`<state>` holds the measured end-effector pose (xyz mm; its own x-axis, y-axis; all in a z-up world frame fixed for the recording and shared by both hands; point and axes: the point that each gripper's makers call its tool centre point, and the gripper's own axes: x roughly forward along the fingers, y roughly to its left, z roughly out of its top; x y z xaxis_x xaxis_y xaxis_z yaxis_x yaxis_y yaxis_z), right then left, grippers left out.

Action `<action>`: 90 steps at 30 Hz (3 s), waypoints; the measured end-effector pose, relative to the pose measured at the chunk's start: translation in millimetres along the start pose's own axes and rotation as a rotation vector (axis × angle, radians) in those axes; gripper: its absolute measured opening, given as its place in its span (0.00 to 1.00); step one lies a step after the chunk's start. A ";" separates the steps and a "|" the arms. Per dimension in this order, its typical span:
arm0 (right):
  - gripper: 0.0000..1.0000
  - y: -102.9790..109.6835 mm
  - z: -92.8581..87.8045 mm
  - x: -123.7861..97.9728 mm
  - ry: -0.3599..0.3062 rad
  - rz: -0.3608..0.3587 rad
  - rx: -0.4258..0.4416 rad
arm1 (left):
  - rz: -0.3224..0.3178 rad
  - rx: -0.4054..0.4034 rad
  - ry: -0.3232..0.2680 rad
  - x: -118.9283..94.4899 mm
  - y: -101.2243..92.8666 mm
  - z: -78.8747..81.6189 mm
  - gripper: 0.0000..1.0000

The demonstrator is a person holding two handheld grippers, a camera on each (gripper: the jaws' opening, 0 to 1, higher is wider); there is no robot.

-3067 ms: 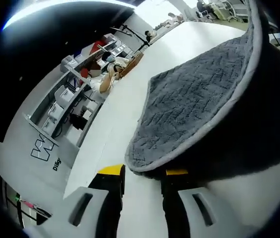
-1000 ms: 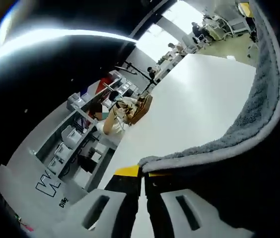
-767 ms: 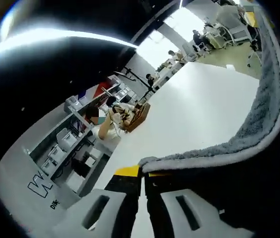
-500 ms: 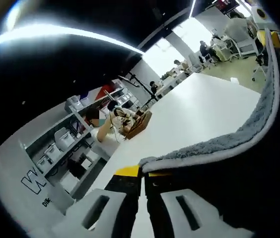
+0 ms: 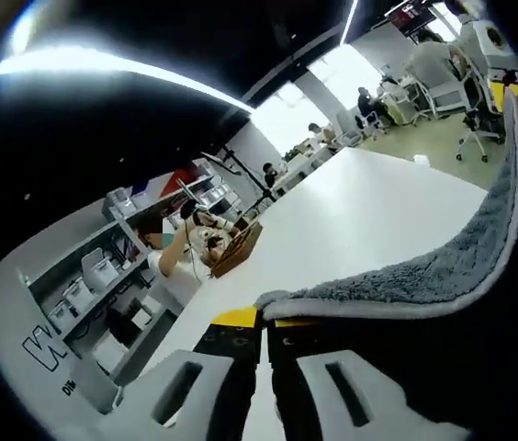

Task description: Open the folded towel by lifting each exposed corner and separating the folded layers until the towel lies flat within the target outline without major curled edges

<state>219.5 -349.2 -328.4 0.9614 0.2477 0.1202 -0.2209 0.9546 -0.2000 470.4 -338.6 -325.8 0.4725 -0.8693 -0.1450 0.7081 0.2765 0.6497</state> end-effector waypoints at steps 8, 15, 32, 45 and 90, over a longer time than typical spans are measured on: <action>0.00 -8.7 -11.1 -12.5 0.027 -0.035 0.007 | -0.024 0.001 -0.001 17.3 -16.2 4.4 0.01; 0.00 -13.1 -26.4 -18.9 0.054 -0.050 0.040 | -0.051 0.001 0.010 37.3 -32.7 4.6 0.01; 0.00 -31.5 -62.4 -23.5 0.103 -0.123 0.118 | -0.124 -0.017 0.059 77.6 -64.0 -15.5 0.01; 0.00 -39.3 -92.3 -27.3 0.145 -0.160 0.176 | -0.167 -0.004 0.103 96.1 -87.7 -32.2 0.02; 0.00 -58.2 -130.3 -45.5 0.137 -0.264 0.394 | -0.195 -0.006 0.203 123.7 -92.8 -58.0 0.27</action>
<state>210.1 -437.6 -448.9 0.9998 -0.0102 -0.0168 0.0134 0.9785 0.2058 493.6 -448.0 -447.3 0.4221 -0.8067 -0.4135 0.7986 0.1151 0.5907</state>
